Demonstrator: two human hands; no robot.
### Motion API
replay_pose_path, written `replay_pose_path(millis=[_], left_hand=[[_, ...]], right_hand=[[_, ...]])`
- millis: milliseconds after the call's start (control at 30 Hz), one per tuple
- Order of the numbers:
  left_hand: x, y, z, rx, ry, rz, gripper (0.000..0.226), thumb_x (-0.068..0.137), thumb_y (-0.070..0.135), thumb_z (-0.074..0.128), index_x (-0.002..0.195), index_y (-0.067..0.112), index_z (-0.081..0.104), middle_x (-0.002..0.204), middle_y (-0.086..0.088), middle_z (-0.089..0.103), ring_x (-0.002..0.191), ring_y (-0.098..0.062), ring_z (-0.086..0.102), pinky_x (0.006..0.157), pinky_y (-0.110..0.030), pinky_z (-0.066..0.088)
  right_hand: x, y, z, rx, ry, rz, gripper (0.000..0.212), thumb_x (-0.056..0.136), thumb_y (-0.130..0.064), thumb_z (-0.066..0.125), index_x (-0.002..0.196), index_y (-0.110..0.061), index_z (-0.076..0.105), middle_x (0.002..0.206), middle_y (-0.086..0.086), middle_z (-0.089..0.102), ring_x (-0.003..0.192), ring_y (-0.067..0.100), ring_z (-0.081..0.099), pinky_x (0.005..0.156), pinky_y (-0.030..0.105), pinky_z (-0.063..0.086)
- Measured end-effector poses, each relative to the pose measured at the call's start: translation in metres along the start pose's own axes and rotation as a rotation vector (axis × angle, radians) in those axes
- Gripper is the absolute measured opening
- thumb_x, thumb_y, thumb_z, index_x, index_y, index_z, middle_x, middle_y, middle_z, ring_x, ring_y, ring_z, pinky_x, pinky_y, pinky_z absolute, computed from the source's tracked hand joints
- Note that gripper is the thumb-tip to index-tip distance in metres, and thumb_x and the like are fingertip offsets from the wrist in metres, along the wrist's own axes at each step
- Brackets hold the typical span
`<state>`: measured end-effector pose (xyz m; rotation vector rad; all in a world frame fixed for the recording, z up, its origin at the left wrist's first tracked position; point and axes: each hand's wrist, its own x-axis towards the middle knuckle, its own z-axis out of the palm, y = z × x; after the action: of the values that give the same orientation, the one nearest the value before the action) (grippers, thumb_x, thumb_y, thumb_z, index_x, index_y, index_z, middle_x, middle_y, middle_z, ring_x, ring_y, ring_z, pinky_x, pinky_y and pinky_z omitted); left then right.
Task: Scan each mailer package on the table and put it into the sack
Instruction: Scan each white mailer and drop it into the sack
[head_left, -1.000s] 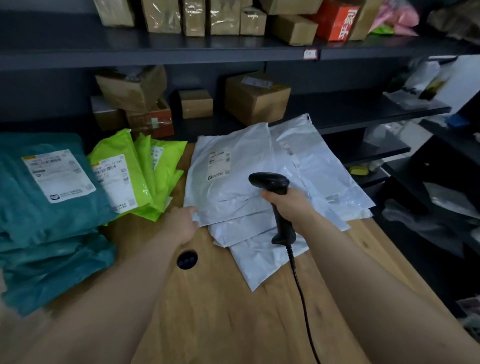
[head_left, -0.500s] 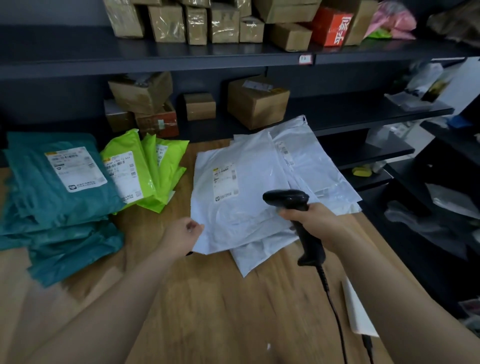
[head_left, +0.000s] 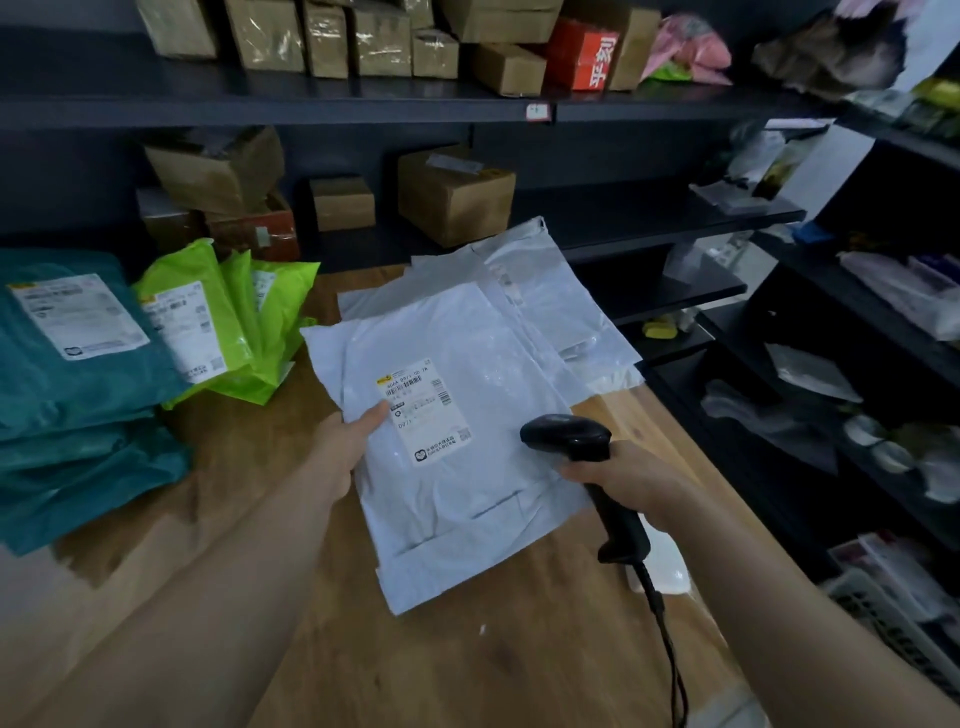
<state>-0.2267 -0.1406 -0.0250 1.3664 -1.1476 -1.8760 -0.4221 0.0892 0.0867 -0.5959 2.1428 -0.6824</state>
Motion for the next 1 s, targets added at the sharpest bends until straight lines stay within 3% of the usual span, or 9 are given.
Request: replay_pose_path(millis=[133, 200, 300, 400, 567, 733, 867, 1000], left_hand=[[-0.02, 0.003, -0.008, -0.028, -0.031, 0.07, 0.012, 0.089, 0.017, 0.067, 0.097, 0.008, 0.067, 0.109, -0.015, 0.069, 0.089, -0.024, 0.068, 0.088, -0.038, 0.051], [-0.029, 0.006, -0.016, -0.058, -0.039, 0.11, 0.008, 0.092, 0.014, 0.063, 0.095, 0.008, 0.066, 0.105, -0.014, 0.07, 0.084, -0.021, 0.069, 0.084, -0.036, 0.054], [-0.043, 0.013, -0.025, -0.111, -0.039, 0.162, 0.014, 0.094, 0.013, 0.06, 0.105, 0.006, 0.065, 0.104, -0.009, 0.07, 0.085, -0.018, 0.07, 0.082, -0.035, 0.056], [-0.052, 0.021, -0.033, -0.146, -0.04, 0.18, 0.027, 0.095, 0.013, 0.058, 0.119, 0.002, 0.06, 0.11, -0.011, 0.068, 0.097, -0.025, 0.067, 0.089, -0.038, 0.052], [-0.063, 0.026, -0.043, -0.139, -0.001, 0.202, 0.026, 0.096, 0.017, 0.056, 0.119, 0.005, 0.06, 0.111, -0.01, 0.068, 0.091, -0.018, 0.067, 0.072, -0.025, 0.057], [-0.068, 0.029, -0.045, -0.135, 0.001, 0.199, 0.032, 0.097, 0.016, 0.054, 0.126, 0.003, 0.056, 0.117, -0.011, 0.065, 0.09, -0.019, 0.066, 0.084, -0.036, 0.052], [-0.069, 0.03, -0.043, -0.122, 0.004, 0.196, 0.031, 0.098, 0.018, 0.054, 0.125, 0.003, 0.056, 0.114, -0.012, 0.065, 0.089, -0.02, 0.066, 0.077, -0.034, 0.053], [-0.069, 0.03, -0.043, -0.132, 0.005, 0.179, 0.032, 0.098, 0.018, 0.054, 0.126, 0.004, 0.056, 0.115, -0.013, 0.065, 0.096, -0.027, 0.065, 0.089, -0.042, 0.05]], right_hand=[[-0.012, -0.017, 0.001, 0.033, 0.132, -0.137, 0.016, 0.086, -0.024, 0.073, 0.094, -0.014, 0.064, 0.08, 0.001, 0.061, 0.071, 0.012, 0.056, 0.061, 0.023, 0.041], [-0.02, -0.03, 0.002, 0.057, 0.155, -0.198, 0.018, 0.086, -0.025, 0.073, 0.088, -0.009, 0.065, 0.075, 0.003, 0.063, 0.066, 0.014, 0.058, 0.061, 0.024, 0.044], [-0.035, -0.051, 0.006, 0.206, 0.064, -0.263, 0.013, 0.089, -0.02, 0.069, 0.091, -0.007, 0.068, 0.076, 0.005, 0.07, 0.063, 0.013, 0.065, 0.065, 0.026, 0.056], [-0.047, -0.068, 0.015, 0.176, 0.004, -0.31, 0.012, 0.089, -0.017, 0.066, 0.087, -0.006, 0.067, 0.07, 0.004, 0.069, 0.054, 0.012, 0.058, 0.057, 0.023, 0.052], [-0.057, -0.088, 0.028, 0.107, -0.024, -0.323, 0.013, 0.087, -0.02, 0.067, 0.079, -0.01, 0.064, 0.062, 0.002, 0.065, 0.047, 0.012, 0.054, 0.052, 0.026, 0.048], [-0.066, -0.1, 0.029, 0.085, -0.035, -0.333, 0.013, 0.087, -0.02, 0.067, 0.08, -0.009, 0.063, 0.061, 0.004, 0.064, 0.045, 0.012, 0.054, 0.05, 0.025, 0.047], [-0.071, -0.104, 0.028, 0.081, -0.055, -0.322, 0.014, 0.086, -0.02, 0.068, 0.082, -0.008, 0.062, 0.059, 0.003, 0.062, 0.045, 0.014, 0.053, 0.049, 0.025, 0.046], [-0.073, -0.106, 0.028, 0.08, -0.052, -0.314, 0.013, 0.086, -0.02, 0.068, 0.084, -0.007, 0.063, 0.06, 0.004, 0.061, 0.046, 0.014, 0.053, 0.049, 0.026, 0.046]])
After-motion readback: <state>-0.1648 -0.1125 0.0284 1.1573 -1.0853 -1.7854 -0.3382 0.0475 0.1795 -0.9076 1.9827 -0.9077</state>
